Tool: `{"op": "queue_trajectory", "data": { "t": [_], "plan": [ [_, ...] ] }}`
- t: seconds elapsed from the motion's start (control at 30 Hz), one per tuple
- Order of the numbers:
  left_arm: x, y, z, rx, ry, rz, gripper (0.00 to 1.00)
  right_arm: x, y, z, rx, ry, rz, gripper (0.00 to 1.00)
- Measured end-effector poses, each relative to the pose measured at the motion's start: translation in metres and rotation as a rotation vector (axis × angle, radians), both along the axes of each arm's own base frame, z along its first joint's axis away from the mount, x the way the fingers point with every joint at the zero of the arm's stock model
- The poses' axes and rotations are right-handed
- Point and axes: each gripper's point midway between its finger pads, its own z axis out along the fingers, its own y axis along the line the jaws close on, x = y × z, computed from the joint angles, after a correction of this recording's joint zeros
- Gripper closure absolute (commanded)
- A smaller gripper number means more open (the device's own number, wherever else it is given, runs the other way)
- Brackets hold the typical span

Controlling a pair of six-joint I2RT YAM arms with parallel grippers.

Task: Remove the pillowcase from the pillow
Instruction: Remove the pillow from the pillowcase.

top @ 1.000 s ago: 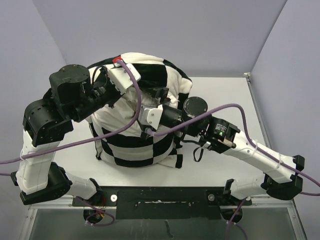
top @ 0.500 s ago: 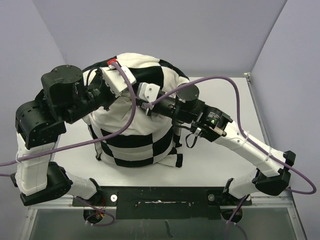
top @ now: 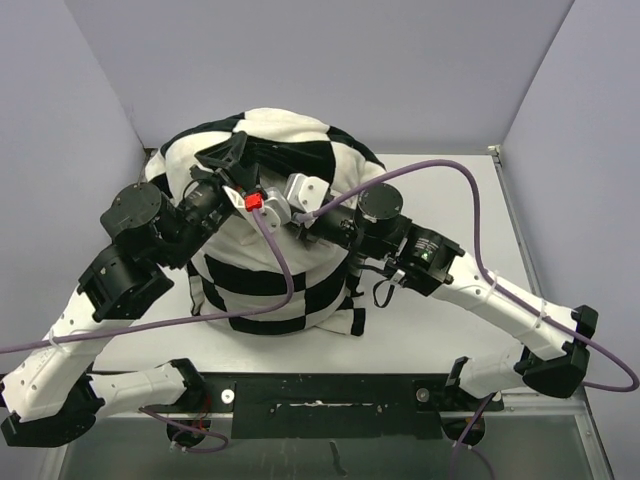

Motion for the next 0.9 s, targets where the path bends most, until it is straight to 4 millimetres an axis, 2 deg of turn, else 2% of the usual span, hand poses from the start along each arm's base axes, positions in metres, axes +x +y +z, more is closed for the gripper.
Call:
{"op": "queue_trajectory", "data": {
  "t": [0.17, 0.47, 0.57, 0.63, 0.77, 0.9],
  "plan": [
    [0.008, -0.01, 0.006, -0.022, -0.016, -0.003, 0.67, 0.002, -0.004, 0.0, 0.042, 0.023, -0.03, 1.0],
    [0.025, -0.024, 0.002, -0.047, 0.128, 0.041, 0.92, 0.009, -0.011, -0.009, 0.108, 0.029, -0.094, 1.0],
    [0.038, -0.018, -0.006, -0.054, 0.222, 0.112, 1.0, -0.005, -0.009, -0.008, 0.137, -0.01, -0.059, 1.0],
    [0.04, -0.019, -0.009, -0.058, 0.279, 0.126, 1.0, -0.014, -0.009, -0.008, 0.154, -0.027, -0.046, 1.0],
    [0.029, -0.016, -0.012, -0.074, 0.364, 0.118, 1.0, -0.033, -0.009, -0.011, 0.186, -0.05, -0.031, 1.0],
    [0.011, -0.007, -0.018, -0.082, 0.452, 0.096, 1.0, -0.056, -0.001, -0.016, 0.191, -0.059, -0.008, 1.0]
  ]
}}
